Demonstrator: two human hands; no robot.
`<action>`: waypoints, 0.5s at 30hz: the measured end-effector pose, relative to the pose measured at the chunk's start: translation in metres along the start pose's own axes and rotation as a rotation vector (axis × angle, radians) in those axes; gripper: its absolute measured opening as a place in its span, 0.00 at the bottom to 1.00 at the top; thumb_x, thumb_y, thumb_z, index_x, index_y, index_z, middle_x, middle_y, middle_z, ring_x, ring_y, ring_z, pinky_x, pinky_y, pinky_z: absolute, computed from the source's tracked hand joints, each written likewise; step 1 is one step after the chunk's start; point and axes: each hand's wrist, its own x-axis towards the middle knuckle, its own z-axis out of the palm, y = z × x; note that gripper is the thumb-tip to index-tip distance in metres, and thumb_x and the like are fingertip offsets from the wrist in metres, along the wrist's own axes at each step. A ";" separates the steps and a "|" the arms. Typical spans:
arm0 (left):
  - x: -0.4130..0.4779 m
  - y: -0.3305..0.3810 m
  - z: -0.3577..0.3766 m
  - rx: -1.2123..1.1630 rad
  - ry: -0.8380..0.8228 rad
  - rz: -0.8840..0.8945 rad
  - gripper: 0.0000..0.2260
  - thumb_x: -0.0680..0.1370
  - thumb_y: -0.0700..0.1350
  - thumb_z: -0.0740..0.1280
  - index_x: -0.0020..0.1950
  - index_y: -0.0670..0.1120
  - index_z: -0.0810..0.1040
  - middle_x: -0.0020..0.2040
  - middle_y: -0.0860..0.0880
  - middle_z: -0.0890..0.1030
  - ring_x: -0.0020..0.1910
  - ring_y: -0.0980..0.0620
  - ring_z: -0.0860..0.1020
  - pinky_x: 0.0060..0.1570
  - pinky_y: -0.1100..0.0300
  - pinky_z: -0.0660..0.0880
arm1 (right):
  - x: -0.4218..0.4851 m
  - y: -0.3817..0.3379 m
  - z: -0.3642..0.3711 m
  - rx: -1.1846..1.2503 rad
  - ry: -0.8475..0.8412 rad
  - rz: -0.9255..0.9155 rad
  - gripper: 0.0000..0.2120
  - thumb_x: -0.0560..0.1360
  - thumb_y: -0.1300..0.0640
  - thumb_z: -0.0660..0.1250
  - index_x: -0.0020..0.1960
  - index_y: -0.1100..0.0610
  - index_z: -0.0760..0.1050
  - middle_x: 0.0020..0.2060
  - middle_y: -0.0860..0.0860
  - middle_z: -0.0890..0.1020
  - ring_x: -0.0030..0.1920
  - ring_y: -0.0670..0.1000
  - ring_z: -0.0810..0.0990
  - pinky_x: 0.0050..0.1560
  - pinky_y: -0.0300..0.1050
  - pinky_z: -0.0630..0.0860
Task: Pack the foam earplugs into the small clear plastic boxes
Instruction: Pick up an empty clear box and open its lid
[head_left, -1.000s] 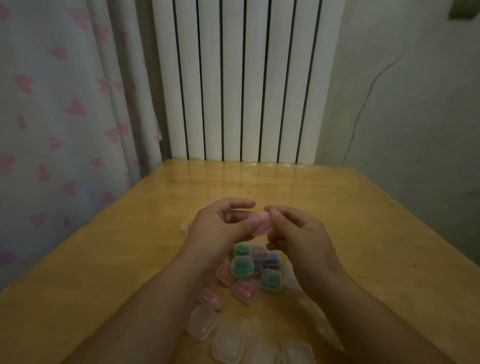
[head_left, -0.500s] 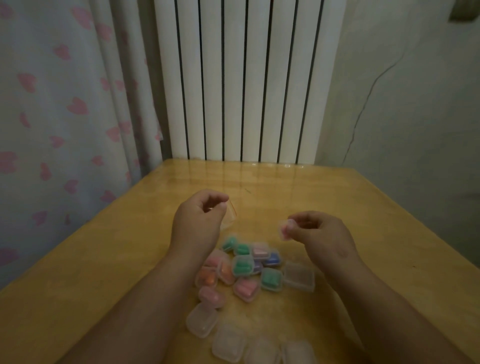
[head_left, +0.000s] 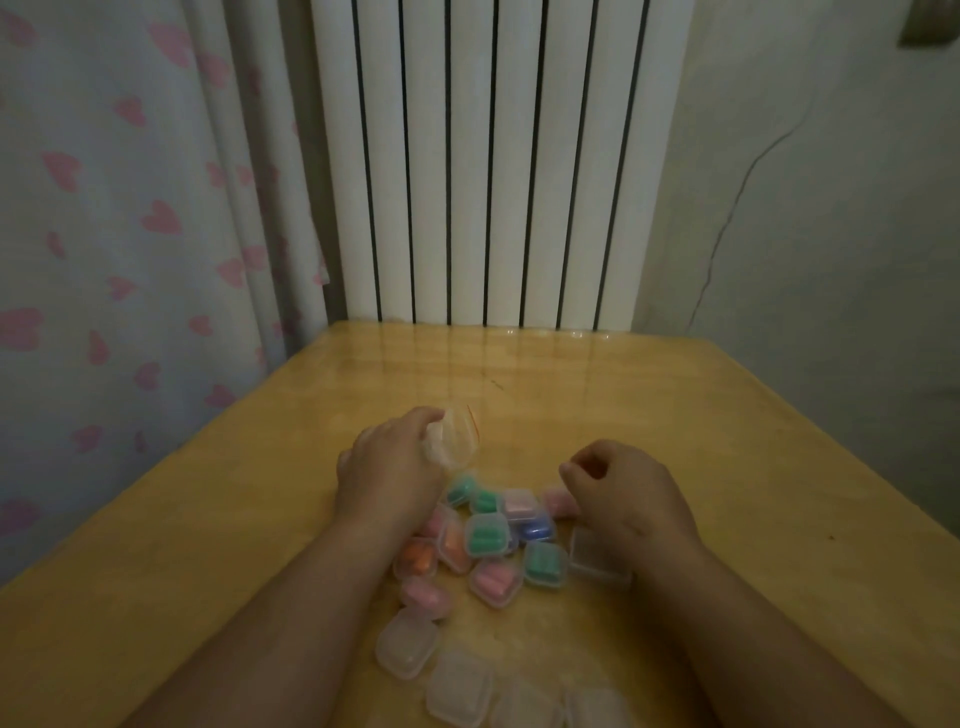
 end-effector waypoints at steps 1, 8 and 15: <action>0.000 0.000 0.000 -0.029 0.038 0.006 0.19 0.76 0.44 0.64 0.65 0.59 0.75 0.59 0.54 0.81 0.59 0.49 0.77 0.59 0.50 0.74 | -0.002 -0.001 -0.001 0.050 0.016 -0.038 0.05 0.76 0.48 0.66 0.47 0.48 0.79 0.44 0.46 0.80 0.46 0.48 0.77 0.45 0.43 0.74; -0.015 0.021 -0.010 -0.471 0.056 0.125 0.13 0.80 0.43 0.66 0.56 0.61 0.80 0.50 0.58 0.80 0.42 0.57 0.82 0.39 0.61 0.81 | -0.016 -0.013 -0.006 0.136 0.061 -0.464 0.21 0.73 0.54 0.72 0.62 0.40 0.73 0.56 0.33 0.70 0.44 0.35 0.72 0.42 0.29 0.70; -0.028 0.034 -0.018 -0.739 -0.101 0.249 0.22 0.76 0.31 0.65 0.56 0.59 0.79 0.50 0.54 0.80 0.45 0.63 0.80 0.39 0.74 0.73 | -0.020 -0.016 -0.002 -0.008 0.048 -0.530 0.08 0.73 0.54 0.70 0.46 0.43 0.73 0.43 0.40 0.75 0.40 0.43 0.75 0.41 0.41 0.73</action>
